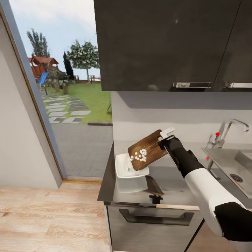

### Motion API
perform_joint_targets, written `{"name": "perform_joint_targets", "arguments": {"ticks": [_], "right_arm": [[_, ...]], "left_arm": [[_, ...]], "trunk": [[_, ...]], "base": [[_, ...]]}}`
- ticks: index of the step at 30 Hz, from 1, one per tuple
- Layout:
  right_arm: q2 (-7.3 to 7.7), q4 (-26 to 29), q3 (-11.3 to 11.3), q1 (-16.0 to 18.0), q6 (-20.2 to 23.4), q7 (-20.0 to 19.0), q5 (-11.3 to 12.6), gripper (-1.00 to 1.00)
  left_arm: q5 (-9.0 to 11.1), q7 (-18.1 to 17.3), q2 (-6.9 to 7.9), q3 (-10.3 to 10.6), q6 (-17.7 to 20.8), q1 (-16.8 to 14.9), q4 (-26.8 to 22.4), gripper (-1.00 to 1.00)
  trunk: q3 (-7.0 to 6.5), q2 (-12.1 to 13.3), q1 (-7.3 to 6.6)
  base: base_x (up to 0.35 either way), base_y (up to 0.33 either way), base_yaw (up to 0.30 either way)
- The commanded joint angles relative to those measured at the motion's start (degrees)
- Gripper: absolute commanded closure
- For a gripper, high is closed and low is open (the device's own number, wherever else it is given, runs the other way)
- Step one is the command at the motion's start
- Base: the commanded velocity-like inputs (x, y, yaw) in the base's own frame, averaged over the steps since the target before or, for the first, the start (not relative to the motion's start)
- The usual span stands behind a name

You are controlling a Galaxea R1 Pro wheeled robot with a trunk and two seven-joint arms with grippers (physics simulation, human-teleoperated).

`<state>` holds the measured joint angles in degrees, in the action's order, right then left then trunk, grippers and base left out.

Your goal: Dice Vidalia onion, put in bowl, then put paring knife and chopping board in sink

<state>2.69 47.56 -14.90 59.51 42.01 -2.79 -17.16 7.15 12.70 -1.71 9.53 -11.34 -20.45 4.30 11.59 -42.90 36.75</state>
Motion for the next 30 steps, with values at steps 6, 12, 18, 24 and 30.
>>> {"name": "perform_joint_targets", "arguments": {"ticks": [6,12,18,24,30], "right_arm": [[-0.34,0.08,-0.22,0.07,0.39,-0.29,-1.25,1.00],[-0.85,0.08,-0.22,0.06,0.97,-0.29,-1.29,1.00],[-1.01,0.08,-0.22,0.04,1.05,-0.29,-1.29,1.00],[-1.02,0.08,-0.22,0.05,1.06,-0.29,-1.36,1.00],[-1.02,0.08,-0.22,0.08,1.06,-0.29,-1.38,1.00]], "left_arm": [[0.59,0.05,-0.05,0.49,-0.39,-0.12,0.27,-1.00],[0.59,0.05,-0.04,0.49,-0.35,-0.12,0.27,-1.00],[0.59,0.05,-0.04,0.49,-0.35,-0.12,0.27,-1.00],[0.59,0.05,-0.04,0.49,-0.35,-0.12,0.27,-1.00],[0.59,0.05,-0.04,0.49,-0.35,-0.12,0.27,-1.00]], "trunk": [[0.09,-0.07,0.01],[0.09,-0.07,0.01],[0.09,-0.07,0.01],[0.09,-0.07,0.01],[0.09,-0.07,0.01]], "base": [[0.000,0.000,0.000],[0.000,0.000,0.000],[0.000,0.000,0.000],[0.000,0.000,0.000],[0.000,0.000,0.000]]}}
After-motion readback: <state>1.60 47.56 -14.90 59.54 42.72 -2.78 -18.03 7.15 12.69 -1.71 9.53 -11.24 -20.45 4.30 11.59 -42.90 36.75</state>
